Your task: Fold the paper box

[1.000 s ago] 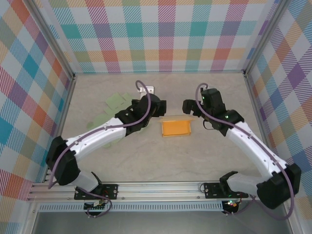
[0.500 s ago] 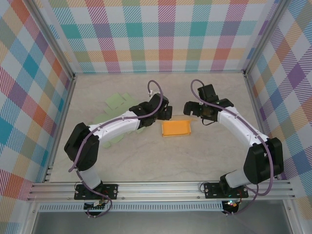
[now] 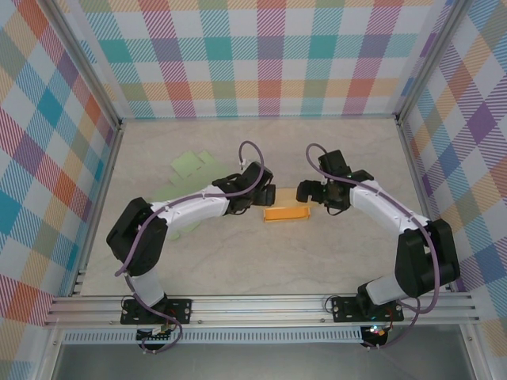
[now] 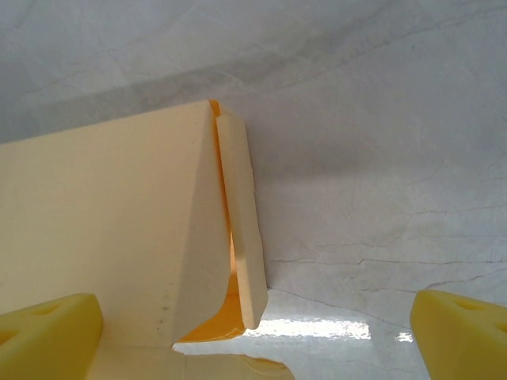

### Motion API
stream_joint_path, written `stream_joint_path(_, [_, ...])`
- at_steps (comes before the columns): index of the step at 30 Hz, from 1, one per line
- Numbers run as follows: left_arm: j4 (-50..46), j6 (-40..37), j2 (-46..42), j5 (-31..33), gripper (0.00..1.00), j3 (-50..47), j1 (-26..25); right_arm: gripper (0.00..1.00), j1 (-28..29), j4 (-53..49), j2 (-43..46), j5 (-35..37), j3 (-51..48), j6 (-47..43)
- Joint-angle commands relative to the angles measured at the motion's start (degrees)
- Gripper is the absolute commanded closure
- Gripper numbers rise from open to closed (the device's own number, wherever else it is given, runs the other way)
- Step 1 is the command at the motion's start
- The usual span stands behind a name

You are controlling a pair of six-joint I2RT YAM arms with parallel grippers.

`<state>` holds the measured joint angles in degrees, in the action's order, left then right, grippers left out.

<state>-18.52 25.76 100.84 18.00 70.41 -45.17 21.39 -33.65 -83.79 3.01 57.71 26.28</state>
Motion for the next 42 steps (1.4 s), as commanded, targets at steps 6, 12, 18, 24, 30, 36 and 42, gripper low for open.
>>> stream_joint_path(6, [0.65,2.91,0.32,-1.65,0.12,-3.86,0.33,0.00,-0.21,2.36,-1.01,-2.40,-2.73,1.56])
stream_joint_path(12, [1.12,4.07,0.77,-2.42,0.13,-5.84,0.35,0.01,-0.21,3.49,-1.54,-3.29,-4.34,1.93])
stream_joint_path(18, [1.43,5.08,1.77,-2.84,0.15,-7.07,0.30,0.05,-0.24,4.79,-2.51,-4.61,-6.23,2.20])
stream_joint_path(24, [1.65,5.87,2.61,-2.68,0.17,-8.51,0.38,0.08,-0.25,6.12,-3.57,-5.11,-8.30,2.85])
stream_joint_path(30, [2.04,6.37,2.46,-3.17,0.20,-9.06,0.31,0.10,-0.21,6.49,-3.68,-6.34,-8.59,3.03])
stream_joint_path(36, [4.36,5.87,-0.14,-4.01,0.25,-8.22,0.39,0.11,-0.29,6.16,-0.16,-7.99,-6.86,2.72])
stream_joint_path(42, [5.71,5.18,-1.62,-4.25,0.27,-6.24,0.43,0.08,-2.32,8.05,3.37,-10.92,-6.11,4.25])
